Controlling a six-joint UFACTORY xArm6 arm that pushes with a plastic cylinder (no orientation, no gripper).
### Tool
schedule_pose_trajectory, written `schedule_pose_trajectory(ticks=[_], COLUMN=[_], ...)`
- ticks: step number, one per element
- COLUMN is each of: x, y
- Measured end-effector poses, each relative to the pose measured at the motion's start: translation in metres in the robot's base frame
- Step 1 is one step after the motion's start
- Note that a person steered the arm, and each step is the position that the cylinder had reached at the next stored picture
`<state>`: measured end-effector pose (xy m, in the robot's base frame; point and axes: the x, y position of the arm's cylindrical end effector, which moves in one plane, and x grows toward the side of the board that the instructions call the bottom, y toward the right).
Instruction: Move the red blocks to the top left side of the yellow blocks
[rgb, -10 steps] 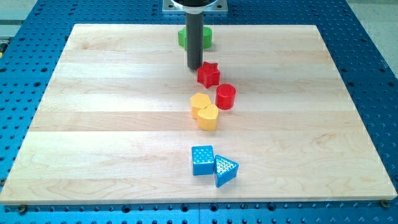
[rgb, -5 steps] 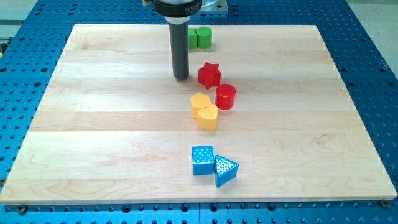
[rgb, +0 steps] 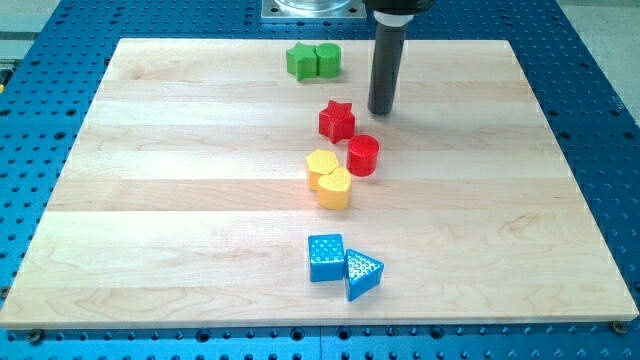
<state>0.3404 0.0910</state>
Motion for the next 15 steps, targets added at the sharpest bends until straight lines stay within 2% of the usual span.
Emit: schedule_pose_trajectory(ticks=[1, 6, 7, 9, 10, 12, 13, 15], x=[0.020, 0.040, 0.039, -0.001, 0.002, 0.053, 0.091, 0.118], y=[-0.005, -0.212, -0.205, -0.118, -0.066, 0.013, 0.012, 0.003])
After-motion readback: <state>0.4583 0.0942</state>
